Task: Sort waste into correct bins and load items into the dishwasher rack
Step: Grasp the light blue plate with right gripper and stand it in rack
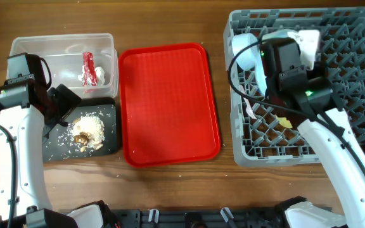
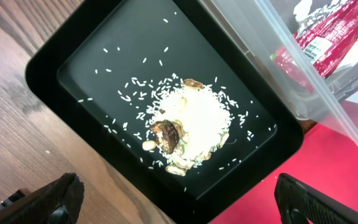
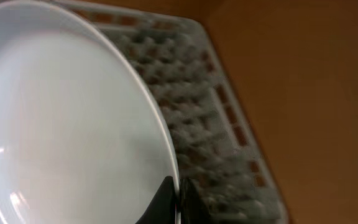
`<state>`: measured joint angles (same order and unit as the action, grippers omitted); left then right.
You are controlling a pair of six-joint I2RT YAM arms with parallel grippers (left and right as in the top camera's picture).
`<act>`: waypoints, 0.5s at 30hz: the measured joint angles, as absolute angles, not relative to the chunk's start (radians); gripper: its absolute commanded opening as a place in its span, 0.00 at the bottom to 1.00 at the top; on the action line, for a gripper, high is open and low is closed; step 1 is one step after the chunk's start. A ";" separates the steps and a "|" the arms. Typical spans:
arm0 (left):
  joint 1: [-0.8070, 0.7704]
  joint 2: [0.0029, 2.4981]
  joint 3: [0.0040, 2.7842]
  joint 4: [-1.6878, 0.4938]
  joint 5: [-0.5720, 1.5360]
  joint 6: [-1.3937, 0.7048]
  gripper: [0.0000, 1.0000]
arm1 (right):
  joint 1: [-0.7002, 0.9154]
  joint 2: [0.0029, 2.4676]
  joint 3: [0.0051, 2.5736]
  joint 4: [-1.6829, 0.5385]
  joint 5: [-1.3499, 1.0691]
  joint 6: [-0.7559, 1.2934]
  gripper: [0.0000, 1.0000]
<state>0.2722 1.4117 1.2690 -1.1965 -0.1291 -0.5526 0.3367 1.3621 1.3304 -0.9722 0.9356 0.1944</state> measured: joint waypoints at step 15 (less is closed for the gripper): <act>0.272 1.412 1.269 -1.196 -0.106 -0.553 1.00 | 0.337 1.438 1.184 -0.928 0.911 0.378 0.53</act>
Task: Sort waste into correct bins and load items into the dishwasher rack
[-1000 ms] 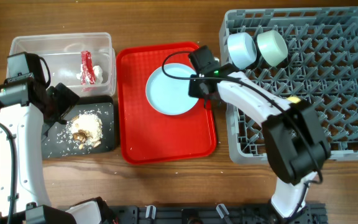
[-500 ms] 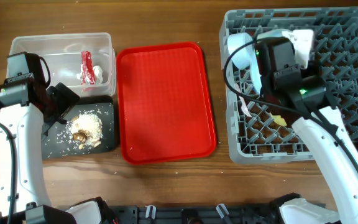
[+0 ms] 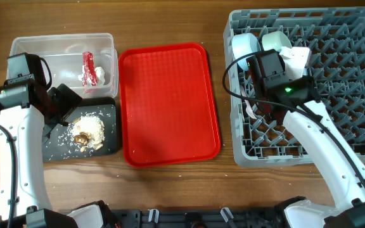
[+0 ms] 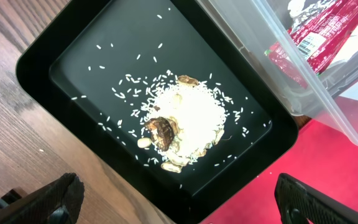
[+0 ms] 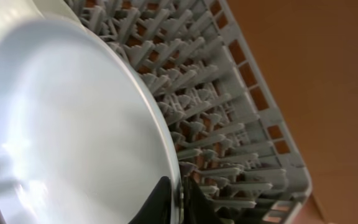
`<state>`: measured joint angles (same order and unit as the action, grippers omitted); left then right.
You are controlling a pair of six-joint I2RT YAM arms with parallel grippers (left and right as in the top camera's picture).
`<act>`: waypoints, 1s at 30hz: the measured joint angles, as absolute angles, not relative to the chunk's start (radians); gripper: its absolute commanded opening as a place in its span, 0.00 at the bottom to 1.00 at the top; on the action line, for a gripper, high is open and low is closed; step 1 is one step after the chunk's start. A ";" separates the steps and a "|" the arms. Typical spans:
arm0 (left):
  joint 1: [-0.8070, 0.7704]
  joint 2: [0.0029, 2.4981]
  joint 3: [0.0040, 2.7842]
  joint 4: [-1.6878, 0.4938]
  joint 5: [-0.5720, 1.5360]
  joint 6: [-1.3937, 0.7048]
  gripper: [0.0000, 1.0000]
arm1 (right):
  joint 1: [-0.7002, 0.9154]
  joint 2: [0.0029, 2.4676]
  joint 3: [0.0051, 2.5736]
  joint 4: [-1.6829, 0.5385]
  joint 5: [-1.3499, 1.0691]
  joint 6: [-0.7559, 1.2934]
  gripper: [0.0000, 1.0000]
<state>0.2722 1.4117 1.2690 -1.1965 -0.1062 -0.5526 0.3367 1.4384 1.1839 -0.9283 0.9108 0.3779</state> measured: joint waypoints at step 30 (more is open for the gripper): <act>-0.215 0.740 0.848 -0.953 0.007 -0.359 1.00 | 0.239 0.638 0.875 -0.876 -0.036 0.239 1.00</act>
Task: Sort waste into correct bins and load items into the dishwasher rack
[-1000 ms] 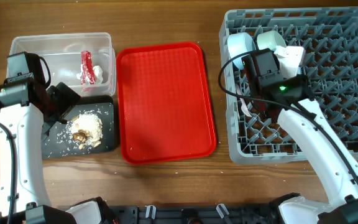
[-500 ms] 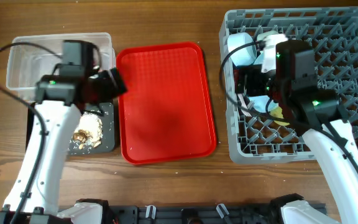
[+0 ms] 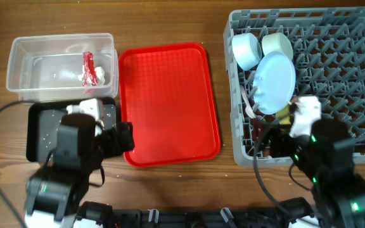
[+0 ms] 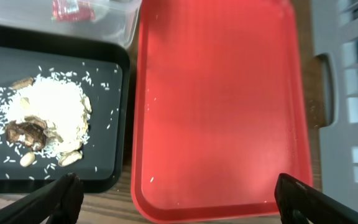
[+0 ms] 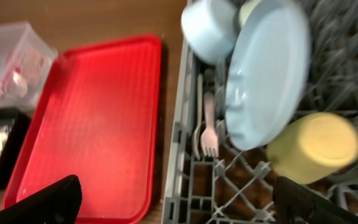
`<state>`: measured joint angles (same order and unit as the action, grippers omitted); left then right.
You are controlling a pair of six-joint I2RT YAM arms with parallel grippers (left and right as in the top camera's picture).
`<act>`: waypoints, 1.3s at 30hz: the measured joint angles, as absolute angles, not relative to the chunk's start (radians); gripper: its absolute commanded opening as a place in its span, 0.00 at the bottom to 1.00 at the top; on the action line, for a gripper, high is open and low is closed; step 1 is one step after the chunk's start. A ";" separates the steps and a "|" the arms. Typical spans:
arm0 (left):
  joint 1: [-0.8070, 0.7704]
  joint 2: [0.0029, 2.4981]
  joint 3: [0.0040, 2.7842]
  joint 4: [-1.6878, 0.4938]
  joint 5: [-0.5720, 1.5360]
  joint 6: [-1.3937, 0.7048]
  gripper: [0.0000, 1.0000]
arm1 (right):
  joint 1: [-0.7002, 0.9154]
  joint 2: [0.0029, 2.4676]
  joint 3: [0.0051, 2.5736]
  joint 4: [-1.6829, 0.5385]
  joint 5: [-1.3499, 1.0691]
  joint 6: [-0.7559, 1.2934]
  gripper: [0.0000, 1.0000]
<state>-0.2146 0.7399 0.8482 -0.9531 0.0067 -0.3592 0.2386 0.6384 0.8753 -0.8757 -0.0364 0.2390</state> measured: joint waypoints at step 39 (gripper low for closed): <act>-0.215 0.651 0.836 -0.957 0.007 -0.359 1.00 | 0.055 0.015 0.006 -0.001 -0.052 0.127 1.00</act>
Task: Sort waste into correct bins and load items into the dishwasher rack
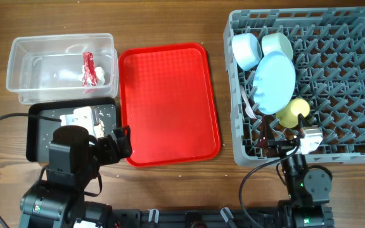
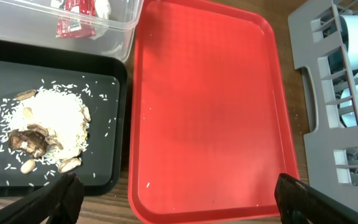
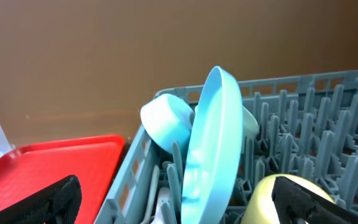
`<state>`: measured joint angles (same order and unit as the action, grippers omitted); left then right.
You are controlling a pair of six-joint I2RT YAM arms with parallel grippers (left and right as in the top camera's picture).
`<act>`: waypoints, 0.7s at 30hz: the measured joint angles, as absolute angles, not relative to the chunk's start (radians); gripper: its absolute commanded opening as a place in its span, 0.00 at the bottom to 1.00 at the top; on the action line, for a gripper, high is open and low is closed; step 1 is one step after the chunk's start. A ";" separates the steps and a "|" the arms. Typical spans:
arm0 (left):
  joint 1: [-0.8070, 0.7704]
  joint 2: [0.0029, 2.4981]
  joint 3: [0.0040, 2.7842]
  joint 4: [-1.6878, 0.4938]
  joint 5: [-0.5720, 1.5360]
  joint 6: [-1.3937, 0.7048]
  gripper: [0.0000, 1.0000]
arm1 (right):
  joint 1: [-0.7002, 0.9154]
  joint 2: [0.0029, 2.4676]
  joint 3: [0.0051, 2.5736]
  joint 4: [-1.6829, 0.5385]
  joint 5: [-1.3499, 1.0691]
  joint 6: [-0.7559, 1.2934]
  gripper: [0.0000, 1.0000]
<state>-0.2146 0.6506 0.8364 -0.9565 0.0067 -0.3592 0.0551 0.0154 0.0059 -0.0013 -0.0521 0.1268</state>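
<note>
The grey dishwasher rack point(image 1: 334, 82) holds a light blue plate point(image 1: 275, 82) standing on edge, a blue cup point(image 1: 246, 50), a pale bowl point(image 1: 275, 43), a yellow cup point(image 1: 291, 113) and a fork point(image 1: 249, 104). My right gripper point(image 1: 282, 136) hangs open at the rack's front edge, with the plate point(image 3: 213, 137) and yellow cup point(image 3: 278, 199) ahead of it. My left gripper point(image 1: 116, 144) is open above the near corner of the empty red tray point(image 2: 210, 106). Neither gripper holds anything.
A black tray point(image 1: 35, 136) with rice and food scraps point(image 2: 55, 118) lies at the left. Behind it stands a clear bin point(image 1: 62, 60) with a red wrapper point(image 2: 73, 25). Both arm bases sit at the table's front edge.
Both arms have drawn back a little further toward the front edge. The right wrist camera now looks level at the rack instead of down on it. Nothing was picked up or let go.
My right gripper was shut on the blue plate above the rack while the left hung open over the black tray. Then the plate was low among the rack's pegs. Later it stood alone in the rack, both arms back at the front and open, as now.
</note>
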 measured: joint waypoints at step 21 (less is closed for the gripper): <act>-0.215 0.651 0.836 -0.959 0.006 -0.359 1.00 | 0.055 0.015 0.006 -0.001 -0.060 0.127 1.00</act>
